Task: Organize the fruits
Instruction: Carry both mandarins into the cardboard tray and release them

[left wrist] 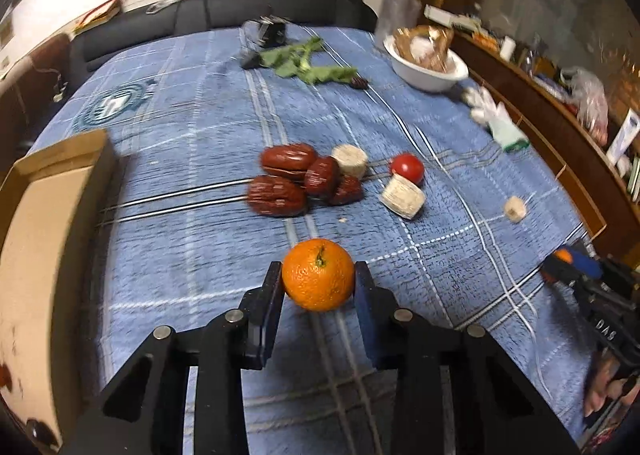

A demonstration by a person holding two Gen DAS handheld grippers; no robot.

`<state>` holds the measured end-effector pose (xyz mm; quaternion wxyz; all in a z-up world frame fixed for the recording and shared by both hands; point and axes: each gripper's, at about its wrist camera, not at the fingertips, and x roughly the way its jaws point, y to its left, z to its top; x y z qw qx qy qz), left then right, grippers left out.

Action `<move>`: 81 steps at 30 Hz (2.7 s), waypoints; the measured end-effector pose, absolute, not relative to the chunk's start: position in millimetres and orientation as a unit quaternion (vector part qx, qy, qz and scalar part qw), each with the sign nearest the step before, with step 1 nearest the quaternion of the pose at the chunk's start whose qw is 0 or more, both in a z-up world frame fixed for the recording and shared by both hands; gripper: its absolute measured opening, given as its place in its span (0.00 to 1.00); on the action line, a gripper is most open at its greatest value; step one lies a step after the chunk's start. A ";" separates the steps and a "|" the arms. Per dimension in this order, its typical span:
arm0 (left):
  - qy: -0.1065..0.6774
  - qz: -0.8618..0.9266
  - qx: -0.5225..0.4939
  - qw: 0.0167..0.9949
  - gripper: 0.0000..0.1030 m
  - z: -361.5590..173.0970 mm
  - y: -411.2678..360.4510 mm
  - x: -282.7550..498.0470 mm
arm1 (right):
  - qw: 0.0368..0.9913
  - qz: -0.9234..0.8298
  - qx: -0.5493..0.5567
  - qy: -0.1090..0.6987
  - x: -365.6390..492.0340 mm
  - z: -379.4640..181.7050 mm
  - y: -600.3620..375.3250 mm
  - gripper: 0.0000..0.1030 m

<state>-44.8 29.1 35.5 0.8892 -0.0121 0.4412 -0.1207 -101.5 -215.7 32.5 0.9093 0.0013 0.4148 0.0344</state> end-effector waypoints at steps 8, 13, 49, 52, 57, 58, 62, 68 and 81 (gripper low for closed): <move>0.411 -0.035 -0.069 0.908 0.32 67.3 122.5 -77.1 | 0.910 0.151 -0.013 0.385 -104.6 67.3 -132.3 0.32; 0.397 0.040 -0.090 0.912 0.32 76.3 194.6 -97.2 | 0.894 0.261 -0.044 0.362 -108.2 89.8 -36.7 0.33; 0.404 0.138 -0.149 0.892 0.67 71.3 311.3 -120.4 | 0.813 0.425 -0.135 0.374 -102.1 47.3 188.1 0.38; 0.384 0.143 -0.151 0.900 0.81 85.2 301.6 -129.2 | 0.821 0.421 -0.123 0.366 -104.1 56.0 175.5 0.39; 0.365 0.136 -0.127 0.912 0.82 104.0 272.0 -137.8 | 0.837 0.400 -0.115 0.354 -110.5 65.2 138.1 0.40; 0.363 0.138 -0.115 0.914 0.82 106.7 264.4 -138.2 | 0.842 0.393 -0.113 0.353 -111.9 66.3 129.2 0.40; 0.350 0.142 -0.062 0.924 0.82 116.2 227.9 -136.3 | 0.856 0.361 -0.090 0.357 -108.5 67.9 90.7 0.42; 0.349 0.123 -0.020 0.929 0.82 120.3 191.2 -132.6 | 0.871 0.322 -0.043 0.369 -97.8 67.0 39.6 0.43; 0.365 0.089 0.018 0.927 0.82 109.5 145.0 -114.5 | 0.896 0.249 0.001 0.368 -91.3 64.5 -56.9 0.44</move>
